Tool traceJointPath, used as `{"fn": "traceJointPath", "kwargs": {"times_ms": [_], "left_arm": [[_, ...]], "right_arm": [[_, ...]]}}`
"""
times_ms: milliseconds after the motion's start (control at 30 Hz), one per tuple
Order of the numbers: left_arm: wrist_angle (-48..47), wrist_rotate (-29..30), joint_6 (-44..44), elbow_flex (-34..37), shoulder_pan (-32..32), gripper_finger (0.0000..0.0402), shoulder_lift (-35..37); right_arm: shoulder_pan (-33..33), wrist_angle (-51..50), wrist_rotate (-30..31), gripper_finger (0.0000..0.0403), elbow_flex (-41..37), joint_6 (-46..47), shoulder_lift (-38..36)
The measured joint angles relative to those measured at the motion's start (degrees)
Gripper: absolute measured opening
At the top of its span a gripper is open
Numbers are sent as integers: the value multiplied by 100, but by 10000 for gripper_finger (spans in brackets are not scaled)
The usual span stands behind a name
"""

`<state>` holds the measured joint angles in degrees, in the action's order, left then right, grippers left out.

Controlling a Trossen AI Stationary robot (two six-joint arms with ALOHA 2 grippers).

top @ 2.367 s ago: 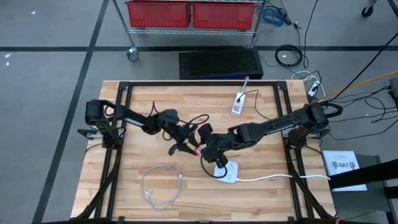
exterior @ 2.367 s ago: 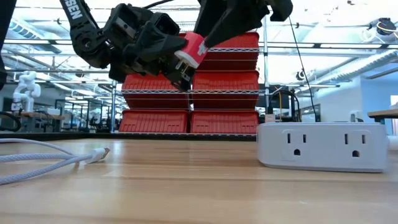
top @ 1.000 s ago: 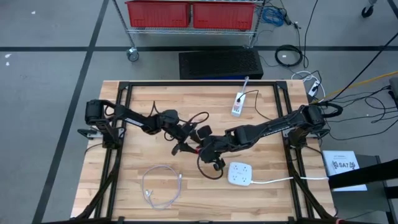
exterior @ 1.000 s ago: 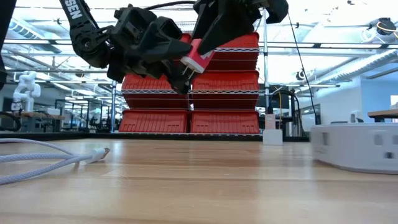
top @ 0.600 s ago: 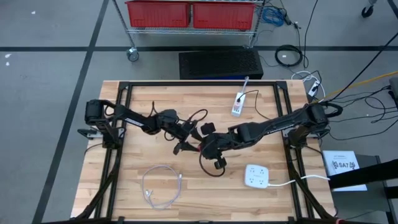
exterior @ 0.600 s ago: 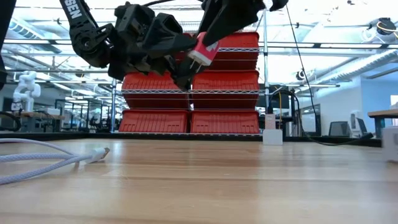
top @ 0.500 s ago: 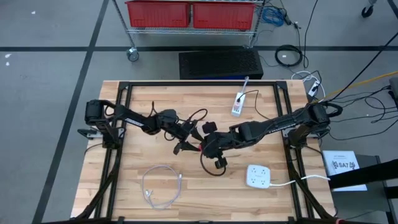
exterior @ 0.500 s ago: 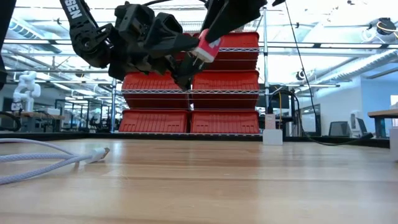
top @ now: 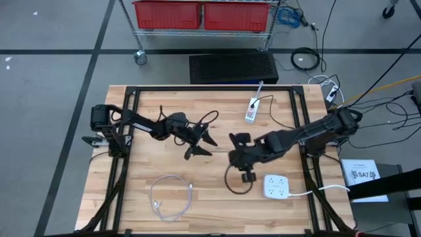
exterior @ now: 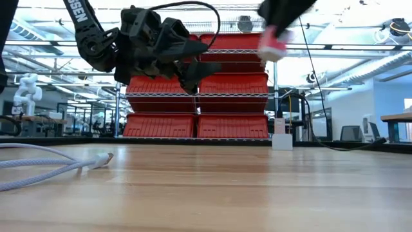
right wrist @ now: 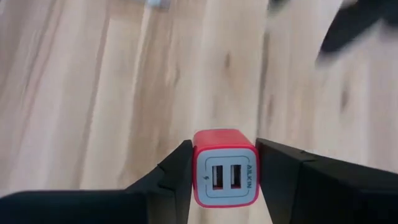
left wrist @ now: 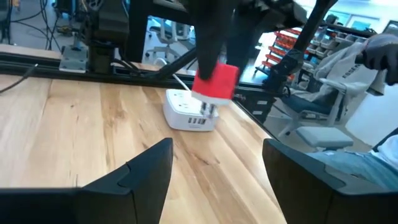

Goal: Insert USB
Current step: Insert the orange charger adapter into the bottom right white square outlet extension

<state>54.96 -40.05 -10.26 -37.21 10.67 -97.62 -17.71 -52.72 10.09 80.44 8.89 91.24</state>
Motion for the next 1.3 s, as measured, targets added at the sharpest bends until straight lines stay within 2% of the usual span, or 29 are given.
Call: {"fn": "traceJointPath", "kwargs": {"times_ms": [267,633,1000,1300], "left_arm": [[23,-20,-144,0,59,253,0],[24,-26,-133,0,57,253,0],[21,-26,-129,0,57,253,2],[10,-15,-133,0,57,253,7]], "right_arm": [[-827,-1286,-350,120,-22,2149,-38],[-1911,-1834,-895,120,-823,4556,-337],[-2829,-1570,-1046,120,-2280,5841,-1298],[-3152,-1094,-864,120,-2835,6094,-1499]]}}
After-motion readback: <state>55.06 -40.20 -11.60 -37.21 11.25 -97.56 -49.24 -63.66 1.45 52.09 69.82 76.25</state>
